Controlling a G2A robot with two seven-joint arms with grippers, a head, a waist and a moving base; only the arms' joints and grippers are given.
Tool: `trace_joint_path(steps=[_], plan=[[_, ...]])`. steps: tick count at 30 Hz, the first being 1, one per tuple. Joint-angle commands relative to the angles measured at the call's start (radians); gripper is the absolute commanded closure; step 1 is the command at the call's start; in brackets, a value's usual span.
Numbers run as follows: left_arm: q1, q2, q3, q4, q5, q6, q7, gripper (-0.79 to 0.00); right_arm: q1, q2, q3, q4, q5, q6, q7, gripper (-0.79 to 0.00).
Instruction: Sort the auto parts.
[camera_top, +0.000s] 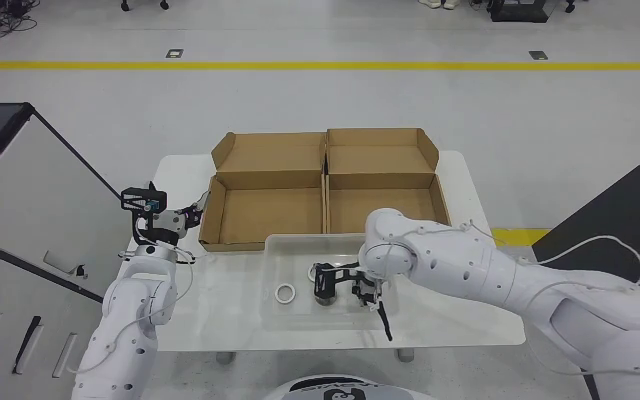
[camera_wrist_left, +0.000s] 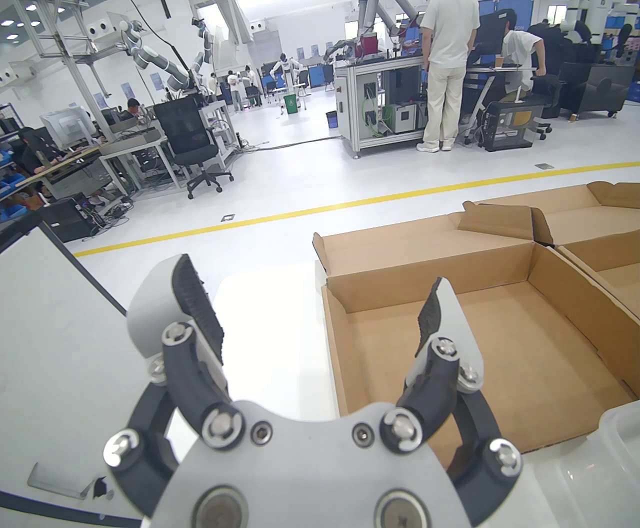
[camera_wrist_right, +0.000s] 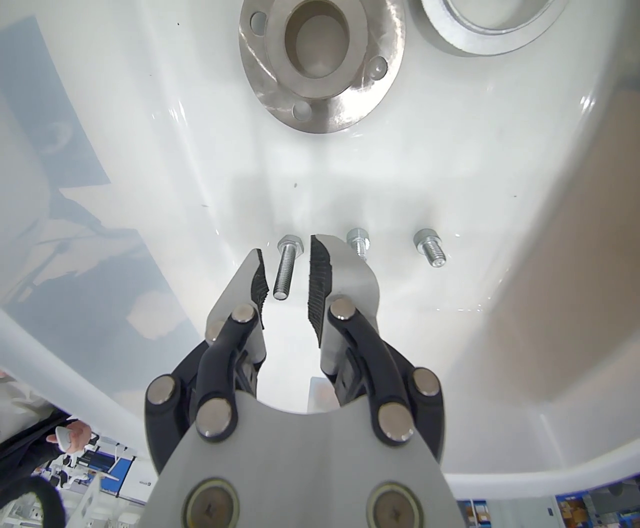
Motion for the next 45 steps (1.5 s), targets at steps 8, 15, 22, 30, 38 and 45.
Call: trace_joint_path(steps=[8,15,22,30,38,45], plan=[[0.000,0.000,0.000,0.000,0.000,0.000,0.000,-0.785,0.045,0.023,0.000,-0.047,0.082,-0.013,-0.013,0.000],[0.000,0.000,0.000,0.000,0.000,0.000,0.000,-0.785,0.118,0.086,0.000,-0.138,0.182,-0.065,-0.066,0.000],[0.000,0.000,0.000,0.000,0.000,0.000,0.000,-0.785,0.206,0.187,0.003,-0.179,0.288,-0.193,-0.193,0.000],[0.000,0.000,0.000,0.000,0.000,0.000,0.000,-0.785,0.248,0.307,0.000,-0.194,0.344,-0.360,-0.361,0.000],[0.000,0.000,0.000,0.000,0.000,0.000,0.000,-0.785,0.248,0.307,0.000,-0.194,0.344,-0.360,-0.361,0.000],[0.000,0.000,0.000,0.000,0.000,0.000,0.000,-0.785,0.235,0.314,0.041,-0.145,0.399,-0.387,-0.450,0.000]])
